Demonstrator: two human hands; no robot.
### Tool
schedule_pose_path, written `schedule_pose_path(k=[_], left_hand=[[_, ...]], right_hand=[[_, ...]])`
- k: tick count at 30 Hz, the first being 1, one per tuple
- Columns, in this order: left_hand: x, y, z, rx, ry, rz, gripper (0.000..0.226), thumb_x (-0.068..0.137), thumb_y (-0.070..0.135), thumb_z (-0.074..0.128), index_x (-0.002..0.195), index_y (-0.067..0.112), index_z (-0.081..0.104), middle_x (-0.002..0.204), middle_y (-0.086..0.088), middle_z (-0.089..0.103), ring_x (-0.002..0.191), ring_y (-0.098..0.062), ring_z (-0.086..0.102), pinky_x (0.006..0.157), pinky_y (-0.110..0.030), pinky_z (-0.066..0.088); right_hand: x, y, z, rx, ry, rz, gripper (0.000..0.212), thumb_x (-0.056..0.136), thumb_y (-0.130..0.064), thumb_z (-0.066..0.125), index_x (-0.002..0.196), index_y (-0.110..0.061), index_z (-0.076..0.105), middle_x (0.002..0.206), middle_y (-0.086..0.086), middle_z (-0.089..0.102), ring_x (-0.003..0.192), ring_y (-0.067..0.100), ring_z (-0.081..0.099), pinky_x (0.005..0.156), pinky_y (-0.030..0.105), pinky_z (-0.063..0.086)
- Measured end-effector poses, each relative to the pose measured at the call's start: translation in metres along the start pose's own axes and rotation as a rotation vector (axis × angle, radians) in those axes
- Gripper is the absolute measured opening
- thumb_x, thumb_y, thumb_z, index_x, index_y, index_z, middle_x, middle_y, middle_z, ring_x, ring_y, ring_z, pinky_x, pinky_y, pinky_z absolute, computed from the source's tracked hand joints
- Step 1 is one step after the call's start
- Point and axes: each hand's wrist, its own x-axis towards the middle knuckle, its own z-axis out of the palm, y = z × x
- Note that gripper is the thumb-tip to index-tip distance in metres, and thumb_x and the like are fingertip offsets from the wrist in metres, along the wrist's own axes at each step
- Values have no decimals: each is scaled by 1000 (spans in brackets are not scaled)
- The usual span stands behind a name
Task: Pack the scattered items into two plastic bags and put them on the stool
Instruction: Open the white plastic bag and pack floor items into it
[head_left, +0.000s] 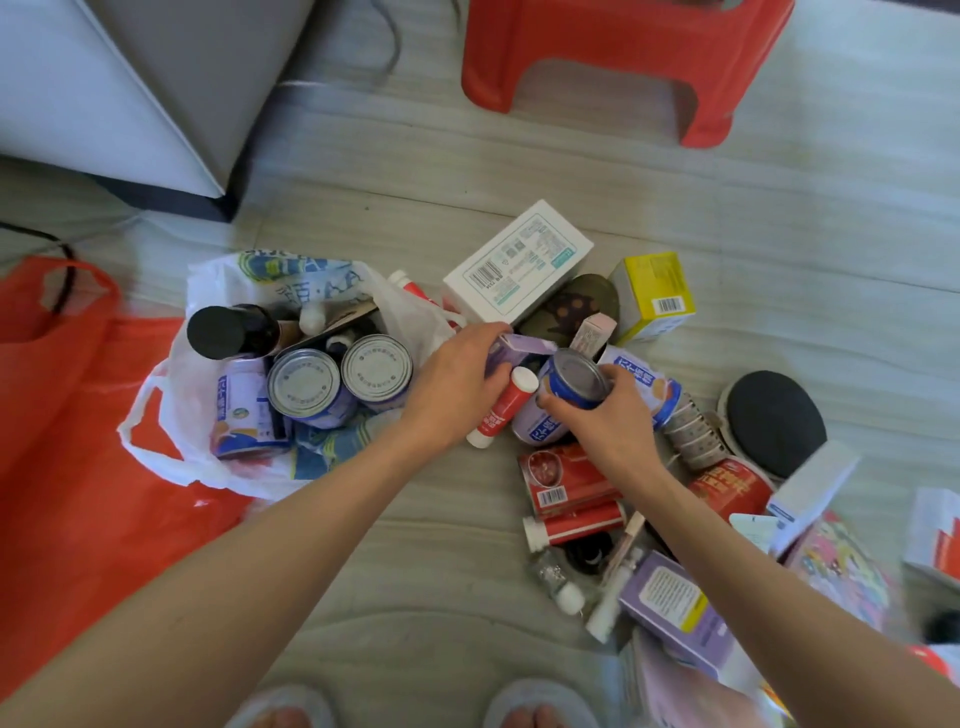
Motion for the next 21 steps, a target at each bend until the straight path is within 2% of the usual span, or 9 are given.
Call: schedule_pose_path(k=[3, 5, 8, 11, 13, 16, 19, 21], left_hand=[[-6, 8, -17, -85, 102, -4, 33, 88, 16, 57, 120, 12, 56, 112, -7, 61, 96, -15, 56, 80, -17, 39], [-14, 11, -37, -97, 185, -1, 37, 87, 14, 59, 123, 11, 55, 112, -7, 61, 93, -10, 53, 79, -13, 37], [-31, 8, -71, -98, 329, -32, 40, 85, 13, 62, 124, 11, 55, 112, -7, 63, 96, -14, 58, 87, -24, 45], [-50, 2, -105, -117, 434, -97, 39, 82, 12, 65, 120, 13, 58, 105, -3, 66, 91, -15, 62, 86, -28, 49], [-61, -4, -125, -112, 486, -144, 38, 80, 13, 67, 117, 15, 60, 94, 3, 65, 82, -12, 62, 81, -21, 49], [-80, -19, -150, -119, 565, -214, 34, 80, 13, 67, 113, 16, 61, 87, 7, 64, 73, 0, 57, 70, -5, 43], [-104, -40, -162, -189, 634, -305, 30, 80, 12, 66, 110, 16, 61, 83, 11, 64, 67, 5, 57, 69, -15, 47], [-117, -55, -165, -274, 684, -356, 28, 81, 10, 67, 107, 16, 59, 86, 7, 64, 67, 10, 56, 71, -18, 48]], right_hand=[[-9, -7, -5, 12, 44, -31, 63, 70, -31, 79, 120, -12, 47, 109, -4, 55, 100, 10, 53, 81, 22, 40], [-16, -15, -9, 18, 91, -87, 56, 71, -28, 78, 116, -16, 47, 105, -7, 50, 96, 7, 49, 79, 19, 36], [-24, -32, -12, 61, 177, -204, 54, 69, -26, 79, 107, -28, 40, 106, -7, 51, 100, 10, 52, 82, 21, 38], [-32, -58, -8, 127, 182, -285, 57, 69, -22, 80, 107, -29, 38, 107, -6, 52, 100, 10, 52, 84, 19, 40], [-36, -75, 1, 169, 142, -316, 56, 69, -20, 80, 108, -25, 41, 108, -3, 54, 99, 10, 54, 84, 19, 45], [-42, -95, 26, 231, 13, -259, 52, 71, -23, 78, 109, -23, 44, 103, -10, 55, 93, 4, 55, 79, 8, 46], [-44, -108, 56, 287, -145, -127, 54, 71, -27, 77, 117, -16, 50, 108, -5, 59, 98, 11, 59, 86, 25, 50], [-43, -118, 76, 262, -210, -111, 52, 73, -23, 75, 117, -14, 50, 106, -3, 58, 95, 11, 58, 79, 22, 49]])
